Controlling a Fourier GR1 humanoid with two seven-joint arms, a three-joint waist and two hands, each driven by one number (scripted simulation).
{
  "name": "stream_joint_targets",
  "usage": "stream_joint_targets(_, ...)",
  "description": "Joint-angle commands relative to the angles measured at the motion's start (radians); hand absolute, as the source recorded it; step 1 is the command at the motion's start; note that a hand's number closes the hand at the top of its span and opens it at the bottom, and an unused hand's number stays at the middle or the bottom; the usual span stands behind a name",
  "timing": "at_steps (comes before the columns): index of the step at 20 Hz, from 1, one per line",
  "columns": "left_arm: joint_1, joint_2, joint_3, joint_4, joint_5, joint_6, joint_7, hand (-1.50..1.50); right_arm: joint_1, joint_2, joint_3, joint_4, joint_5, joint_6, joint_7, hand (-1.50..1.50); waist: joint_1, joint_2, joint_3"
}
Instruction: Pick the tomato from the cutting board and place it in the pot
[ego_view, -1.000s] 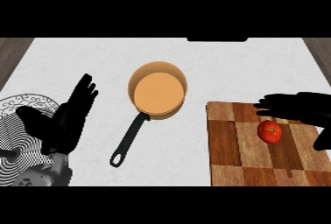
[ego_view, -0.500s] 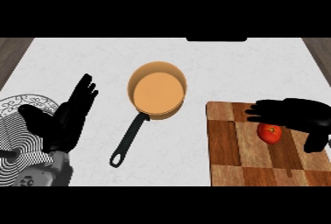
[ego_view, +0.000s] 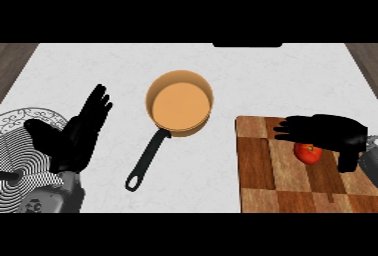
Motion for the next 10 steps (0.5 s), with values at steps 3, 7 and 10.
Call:
stream_joint_targets(3, 0.035, -0.012, 0.005, -0.067, -0.013, -0.008, 0.037, 0.00, 0.038, 0.066, -0.038, 0.081, 0.079, -0.037, -0.050, -1.50, 0.001, 0.000, 0.000)
stream_joint_targets(7, -0.009, -0.026, -0.004, -0.013, -0.025, -0.004, 0.036, 0.00, 0.001, 0.056, -0.042, 0.007, -0.012, 0.016, -0.174, 1.50, -0.002, 0.000, 0.000)
stream_joint_targets(10, -0.048, -0.054, -0.009, -0.013, -0.059, 0.037, 0.061, 0.00, -0.002, 0.083, -0.052, 0.035, 0.011, -0.011, -0.172, 1.50, -0.001, 0.000, 0.000)
